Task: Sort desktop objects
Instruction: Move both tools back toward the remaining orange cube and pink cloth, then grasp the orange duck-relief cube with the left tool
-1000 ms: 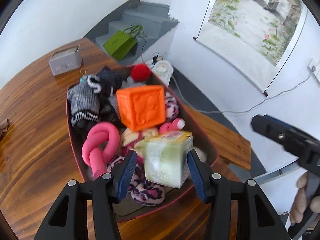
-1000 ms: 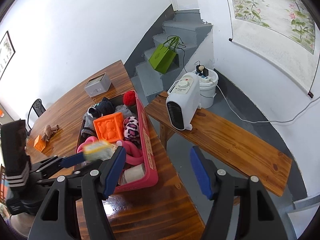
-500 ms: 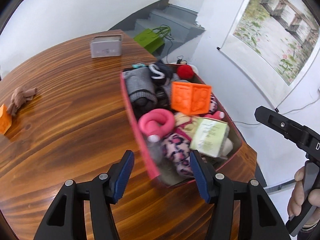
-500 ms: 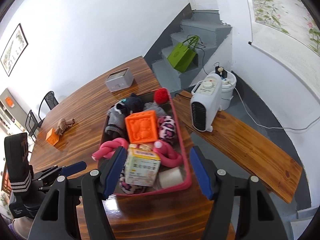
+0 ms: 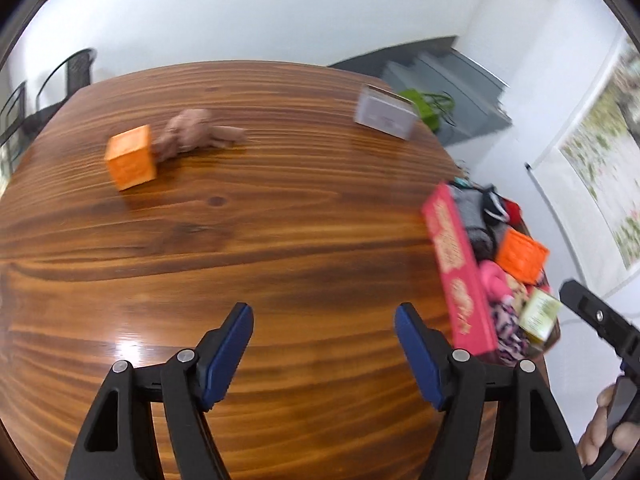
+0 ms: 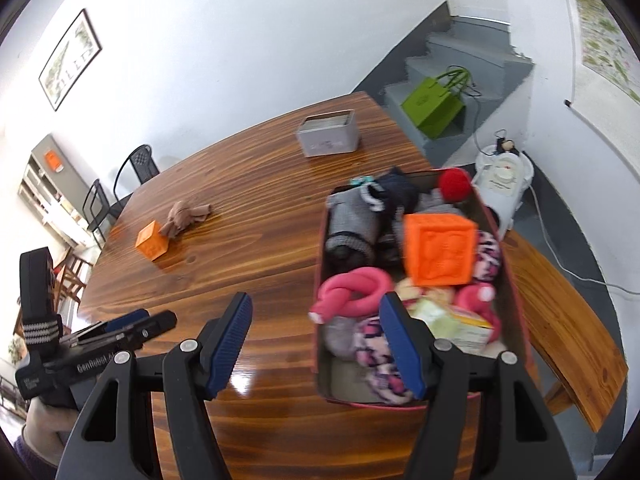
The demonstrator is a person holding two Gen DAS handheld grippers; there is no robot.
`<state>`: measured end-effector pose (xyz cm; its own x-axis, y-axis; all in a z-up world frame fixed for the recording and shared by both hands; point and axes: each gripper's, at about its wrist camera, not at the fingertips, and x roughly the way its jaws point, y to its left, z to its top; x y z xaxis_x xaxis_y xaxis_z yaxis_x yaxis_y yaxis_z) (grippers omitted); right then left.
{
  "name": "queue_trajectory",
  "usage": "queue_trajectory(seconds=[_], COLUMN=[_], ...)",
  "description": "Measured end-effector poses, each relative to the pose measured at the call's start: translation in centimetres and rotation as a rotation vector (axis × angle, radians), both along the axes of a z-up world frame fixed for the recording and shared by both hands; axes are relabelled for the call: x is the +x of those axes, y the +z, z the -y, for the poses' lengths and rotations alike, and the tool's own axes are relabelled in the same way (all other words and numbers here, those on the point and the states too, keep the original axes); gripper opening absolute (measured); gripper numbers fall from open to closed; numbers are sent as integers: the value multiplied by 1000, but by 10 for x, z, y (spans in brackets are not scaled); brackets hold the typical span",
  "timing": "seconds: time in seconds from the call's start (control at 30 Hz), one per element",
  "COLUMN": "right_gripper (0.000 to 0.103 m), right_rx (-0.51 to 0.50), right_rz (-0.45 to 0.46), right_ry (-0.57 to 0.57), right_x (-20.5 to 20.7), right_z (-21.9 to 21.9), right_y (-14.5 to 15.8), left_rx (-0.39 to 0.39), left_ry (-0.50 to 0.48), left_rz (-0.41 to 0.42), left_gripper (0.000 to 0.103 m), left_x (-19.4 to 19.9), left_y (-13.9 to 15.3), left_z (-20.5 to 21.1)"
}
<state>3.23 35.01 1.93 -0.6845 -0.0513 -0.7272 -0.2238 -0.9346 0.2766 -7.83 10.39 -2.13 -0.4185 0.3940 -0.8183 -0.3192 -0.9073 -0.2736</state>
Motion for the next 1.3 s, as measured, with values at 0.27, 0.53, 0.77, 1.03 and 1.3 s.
queue_trajectory(seconds=[0.27, 0.53, 0.77, 1.03, 1.3], right_gripper=[72, 72, 72, 72, 72], right_rx=[-3, -1, -6, -10, 3], right_rz=[30, 90, 145, 197, 213], right_ry=[55, 36, -31, -82, -38], right_x=[-29, -45, -52, -63, -94], right_z=[49, 75, 83, 93, 118], right_y=[-6, -19, -35, -51, -57], left_rx=[-39, -58, -69, -87, -53], left_ry=[164, 262, 275, 271, 248], left_rz=[2, -12, -3, -5, -4], left_gripper=[75, 75, 75, 75, 77], left_x=[-54, -122, -181, -221, -235], left_y=[-9, -23, -46, -65, -74], left_z=[78, 114, 114, 110, 125])
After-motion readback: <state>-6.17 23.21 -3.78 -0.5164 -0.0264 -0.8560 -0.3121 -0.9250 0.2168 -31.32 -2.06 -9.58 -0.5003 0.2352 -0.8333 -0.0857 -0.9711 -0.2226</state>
